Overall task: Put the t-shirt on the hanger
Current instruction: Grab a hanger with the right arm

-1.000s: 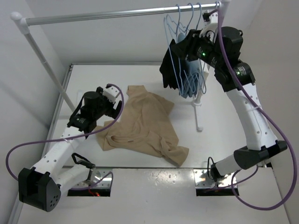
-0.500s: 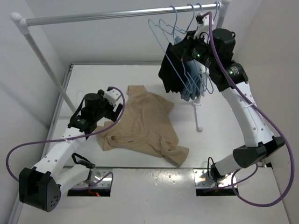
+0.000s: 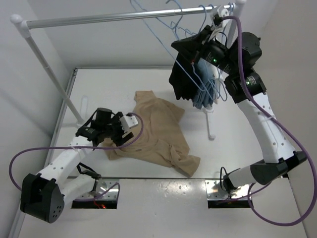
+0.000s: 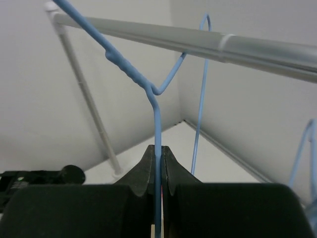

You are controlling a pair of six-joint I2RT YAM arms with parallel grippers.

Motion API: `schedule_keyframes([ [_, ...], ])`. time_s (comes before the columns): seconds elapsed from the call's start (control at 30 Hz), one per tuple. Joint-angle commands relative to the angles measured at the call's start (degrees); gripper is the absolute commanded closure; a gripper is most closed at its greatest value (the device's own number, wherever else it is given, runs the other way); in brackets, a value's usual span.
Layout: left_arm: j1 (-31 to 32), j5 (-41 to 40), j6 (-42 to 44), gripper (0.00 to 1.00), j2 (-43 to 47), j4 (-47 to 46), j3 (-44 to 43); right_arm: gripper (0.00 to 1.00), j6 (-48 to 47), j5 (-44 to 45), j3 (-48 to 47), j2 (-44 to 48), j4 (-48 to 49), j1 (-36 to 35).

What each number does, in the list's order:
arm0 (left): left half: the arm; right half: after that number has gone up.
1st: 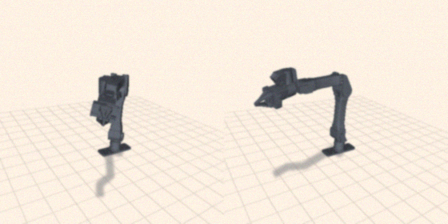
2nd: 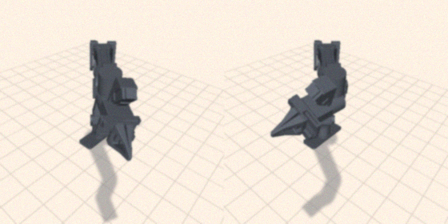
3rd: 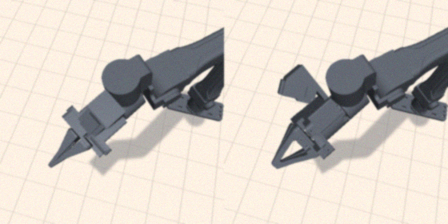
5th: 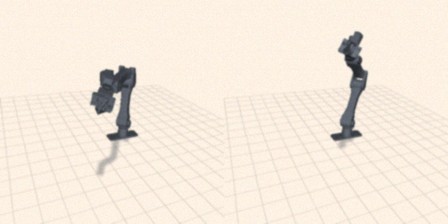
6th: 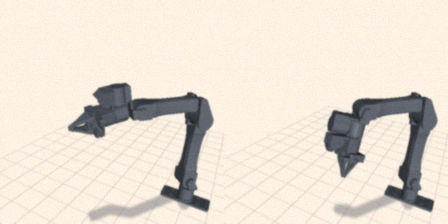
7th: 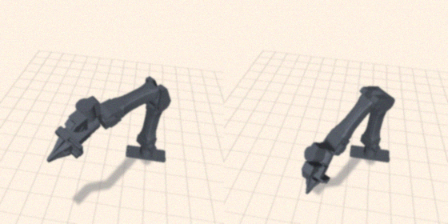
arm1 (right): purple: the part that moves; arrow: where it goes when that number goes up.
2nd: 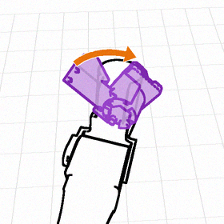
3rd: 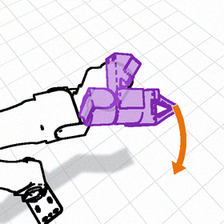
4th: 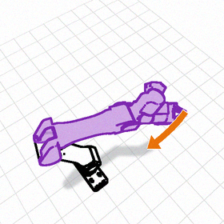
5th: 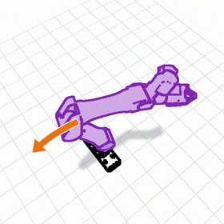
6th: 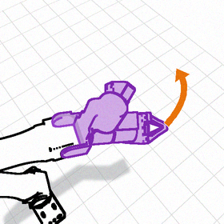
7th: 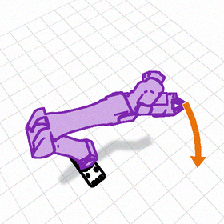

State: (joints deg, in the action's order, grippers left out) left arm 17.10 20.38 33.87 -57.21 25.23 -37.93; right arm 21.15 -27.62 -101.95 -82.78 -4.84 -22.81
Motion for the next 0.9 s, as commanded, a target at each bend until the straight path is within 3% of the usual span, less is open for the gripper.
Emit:
schedule_keyframes([
  [0.0,0.83,-0.76,4.98,0.17,-2.29,3.76,1.02,1.0,0.12,-10.6,-0.7,1.04,8.36,-1.01],
  [0.1,1.35,-4.46,4.98,0.21,-5.52,5.52,1.02,1.0,0.12,-15.26,4.19,2.52,5.55,-1.54],
  [0.23,0.83,-2.29,4.98,0.32,-11.06,11.75,-2.66,1.0,0.65,-15.19,16.58,9.28,5.02,-1.54],
  [0.43,0.3,0.63,9.02,0.33,-11.08,14.49,-2.67,1.0,1.79,-10.36,28.99,16.16,4.93,-2.07],
  [0.53,0.3,-0.08,9.55,0.5,-11.87,14.49,-2.67,1.0,1.79,-9.83,30.93,16.78,2.3,-2.07],
  [0.57,0.3,-0.08,9.55,0.66,-12.39,14.49,-2.67,1.0,0.92,-9.83,31.46,16.78,-0.49,-2.07],
  [0.67,-0.23,-0.08,8.94,0.95,-12.4,14.49,-3.19,1.0,-0.32,-9.3,33.82,18.17,-6.47,-2.07],
  [0.87,-0.23,-1.22,2.53,1.0,-11.34,14.49,-6.7,1.0,-2.34,-8.76,40.59,21.78,-19.47,-2.59],
])
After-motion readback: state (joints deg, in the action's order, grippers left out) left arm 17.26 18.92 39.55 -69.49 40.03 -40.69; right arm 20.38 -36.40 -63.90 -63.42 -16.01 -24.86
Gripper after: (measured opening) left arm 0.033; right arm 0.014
